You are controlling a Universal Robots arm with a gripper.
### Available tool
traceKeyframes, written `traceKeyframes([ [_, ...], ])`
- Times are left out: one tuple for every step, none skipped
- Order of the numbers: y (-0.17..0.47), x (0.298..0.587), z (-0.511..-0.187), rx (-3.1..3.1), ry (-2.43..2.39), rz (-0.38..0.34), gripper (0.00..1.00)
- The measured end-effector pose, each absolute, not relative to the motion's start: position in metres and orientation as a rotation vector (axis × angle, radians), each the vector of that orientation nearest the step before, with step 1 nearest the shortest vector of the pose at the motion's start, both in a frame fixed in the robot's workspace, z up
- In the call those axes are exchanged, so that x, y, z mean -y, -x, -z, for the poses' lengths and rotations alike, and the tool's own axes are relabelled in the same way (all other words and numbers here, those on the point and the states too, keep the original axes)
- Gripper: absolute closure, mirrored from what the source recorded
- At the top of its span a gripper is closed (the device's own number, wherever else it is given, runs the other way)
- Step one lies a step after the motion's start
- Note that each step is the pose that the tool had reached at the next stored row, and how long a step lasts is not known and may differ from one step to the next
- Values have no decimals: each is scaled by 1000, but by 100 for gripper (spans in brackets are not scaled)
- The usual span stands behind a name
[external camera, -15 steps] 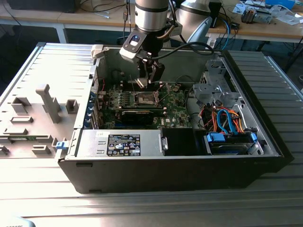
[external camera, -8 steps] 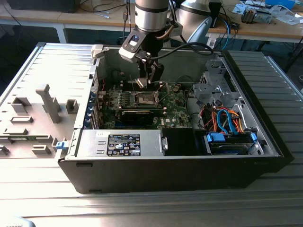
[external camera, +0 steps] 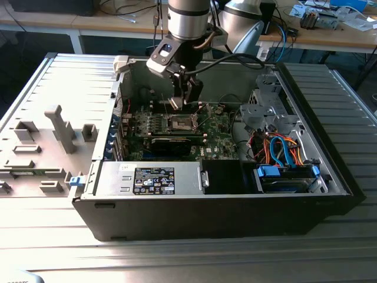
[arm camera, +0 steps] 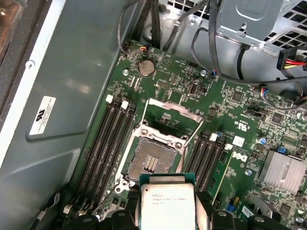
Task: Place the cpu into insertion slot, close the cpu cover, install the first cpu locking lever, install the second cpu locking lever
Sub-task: 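Place the cpu into insertion slot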
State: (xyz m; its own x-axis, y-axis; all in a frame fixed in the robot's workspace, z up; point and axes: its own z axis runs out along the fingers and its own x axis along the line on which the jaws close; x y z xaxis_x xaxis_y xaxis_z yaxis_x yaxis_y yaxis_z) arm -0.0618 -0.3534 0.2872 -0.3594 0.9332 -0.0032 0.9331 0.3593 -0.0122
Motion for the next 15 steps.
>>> traceKeyframes([
  [62,353,-287,2582,1782,-19,45],
  [62,353,-287,2579,1786,-19,45],
  [62,353,-287,2576,1790,-19,45],
  [62,353,-287,2572,1797,-19,45],
  [62,353,-287,2568,1802,-19,45],
  [62,353,-287,2566,1805,-19,45],
  [62,353,-287,2563,1810,-19,45],
  [62,353,-287,2560,1814,-19,45],
  [62,353,-287,2555,1820,-19,45],
  [62,353,-286,2550,1827,-19,45],
  [62,353,-286,2547,1832,-18,45],
  [62,353,-286,2543,1837,-18,45],
  [62,353,-286,2540,1840,-18,45],
  [62,353,-286,2538,1844,-18,45],
  [62,353,-286,2535,1848,-18,45],
])
